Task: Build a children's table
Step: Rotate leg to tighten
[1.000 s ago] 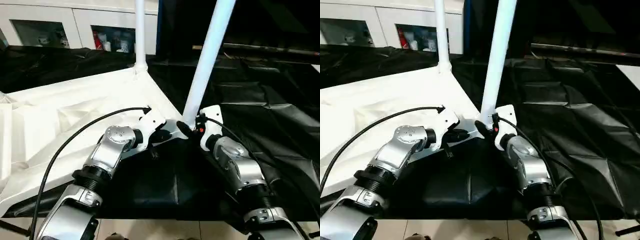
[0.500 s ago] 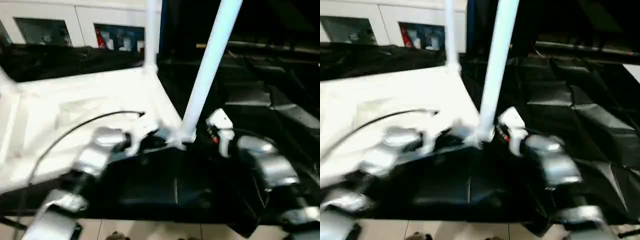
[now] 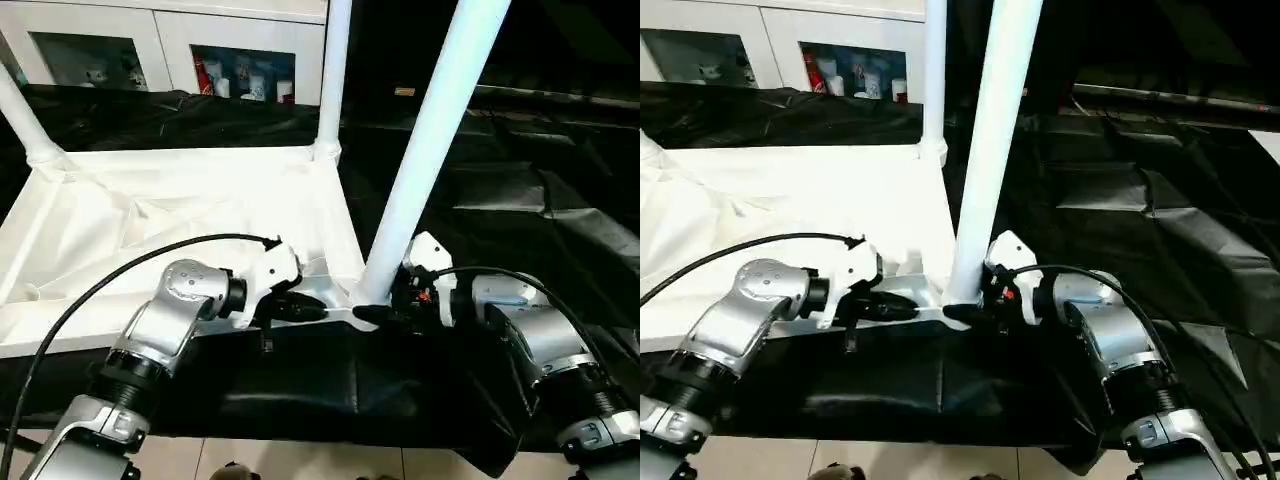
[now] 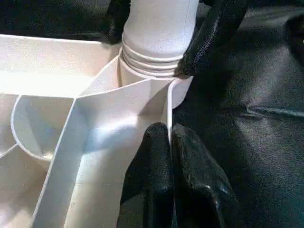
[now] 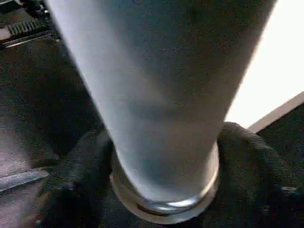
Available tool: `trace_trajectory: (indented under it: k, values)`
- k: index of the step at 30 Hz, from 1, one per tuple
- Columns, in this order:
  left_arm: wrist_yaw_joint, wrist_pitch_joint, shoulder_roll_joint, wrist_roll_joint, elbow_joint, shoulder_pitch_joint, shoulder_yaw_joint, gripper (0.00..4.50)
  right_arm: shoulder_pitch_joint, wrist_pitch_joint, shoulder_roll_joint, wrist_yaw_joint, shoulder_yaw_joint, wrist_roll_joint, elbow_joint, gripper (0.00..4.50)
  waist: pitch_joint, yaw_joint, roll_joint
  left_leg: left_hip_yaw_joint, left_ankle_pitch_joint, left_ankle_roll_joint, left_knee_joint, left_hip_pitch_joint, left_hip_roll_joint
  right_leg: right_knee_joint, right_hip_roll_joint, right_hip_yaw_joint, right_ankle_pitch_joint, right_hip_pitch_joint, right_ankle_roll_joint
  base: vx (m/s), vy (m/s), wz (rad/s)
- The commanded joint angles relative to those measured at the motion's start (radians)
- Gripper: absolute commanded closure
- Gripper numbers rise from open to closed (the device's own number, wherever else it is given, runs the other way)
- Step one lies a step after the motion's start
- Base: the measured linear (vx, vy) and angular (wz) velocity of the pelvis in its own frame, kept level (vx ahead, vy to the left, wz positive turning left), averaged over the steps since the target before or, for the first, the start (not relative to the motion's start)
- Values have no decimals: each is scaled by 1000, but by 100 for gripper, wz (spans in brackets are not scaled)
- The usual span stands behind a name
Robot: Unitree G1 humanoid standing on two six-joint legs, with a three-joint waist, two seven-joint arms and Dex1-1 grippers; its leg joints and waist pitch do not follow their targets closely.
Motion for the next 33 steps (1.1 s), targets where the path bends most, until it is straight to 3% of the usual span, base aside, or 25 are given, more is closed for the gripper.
trace_trajectory:
  k: [1, 9, 12, 14, 15, 16, 17, 18, 19, 20, 21, 25, 29, 32, 33]
  values:
    - [-50, -1, -17, -55, -22, 25, -15, 450, -16, -2, -12, -6, 0, -10, 11, 146, -58, -1, -15, -15, -159, 75, -49, 7, 41, -74, -68, 52, -194, 47, -201, 0, 0, 0]
    - [-30, -1, -17, -49, -14, 20, -14, 450, -18, -1, 11, -37, -21, -1, 28, 174, -58, -1, -14, -15, -151, 77, -48, 7, 40, -73, -68, 51, -190, 48, -202, 0, 0, 0]
    - [56, -4, -40, -11, 35, 1, -7, 450, -36, -19, 63, -180, -72, -8, 99, 175, -57, -4, -12, -17, -174, 61, -50, 6, 39, -77, -69, 50, -230, 47, -197, 0, 0, 0]
    - [56, -4, -40, -11, 35, 1, -7, 450, -36, -19, 63, -180, -72, -8, 99, 175, -54, -8, -11, -18, -198, 46, -53, 9, 39, -82, -69, 50, -275, 44, -186, 0, 0, 0]
    - [129, -6, -69, 10, 80, -19, 2, 450, -46, -19, 105, -292, -109, -7, 141, 176, -56, -8, -11, -19, -200, 42, -52, 9, 40, -82, -71, 50, -279, 46, -183, 0, 0, 0]
    - [146, -7, -76, 15, 90, -24, 4, 450, -48, -20, 115, -318, -118, -6, 151, 176, -52, -12, -10, -17, -204, 36, -54, 10, 41, -85, -68, 53, -281, 39, -180, 0, 0, 0]
    - [257, -2, -137, 36, 152, -56, 16, 450, -57, -12, 193, -495, -179, 8, 191, 176, -56, -14, -12, -21, -214, 25, -55, 9, 38, -83, -69, 50, -299, 44, -176, 0, 0, 0]
    - [265, -1, -142, 37, 156, -58, 17, 450, -57, -12, 199, -507, -183, 9, 193, 176, -53, -19, -9, -21, -226, 13, -57, 11, 41, -87, -70, 52, -309, 37, -174, 0, 0, 0]
    - [405, 6, -226, 59, 225, -98, 28, 450, -61, -3, 296, -701, -238, 21, 220, 176, -55, -24, -8, -18, -229, -1, -56, 13, 38, -88, -68, 54, -311, 34, -170, 0, 0, 0]
    - [447, 6, -256, 66, 243, -108, 27, 450, -60, -8, 329, -755, -248, 20, 223, 176, -54, -23, -10, -22, -233, -9, -57, 14, 39, -88, -70, 53, -317, 35, -168, 0, 0, 0]
    - [485, 2, -288, 74, 258, -116, 20, 450, -56, -28, 363, -794, -243, 9, 226, 176, -60, -21, -8, -22, -220, -7, -55, 13, 38, -85, -73, 53, -294, 40, -169, 0, 0, 0]
    - [504, -9, -325, 93, 271, -117, -7, 450, -48, -55, 409, -796, -214, -2, 224, 176, -63, -19, -7, -17, -172, 39, -49, 6, 35, -76, -67, 52, -145, 45, -189, 0, 0, 0]
    - [498, -32, -326, 105, 286, -123, -10, 450, -51, -76, 418, -767, -198, -10, 223, 176, -61, -20, -7, -18, -173, 54, -50, 3, 35, -77, -67, 50, -149, 48, -189, 0, 0, 0]
    - [477, -64, -302, 112, 301, -127, -2, 450, -45, -107, 410, -705, -196, 8, 186, 106, -61, -22, -7, -20, -189, 50, -51, 3, 37, -79, -69, 50, -170, 48, -183, 0, 0, 0]
    - [478, -64, -299, 113, 300, -127, -1, 450, -44, -108, 407, -695, -194, 13, 180, 106, -61, -23, -8, -20, -187, 52, -51, 2, 38, -79, -69, 50, -164, 49, -185, 0, 0, 0]
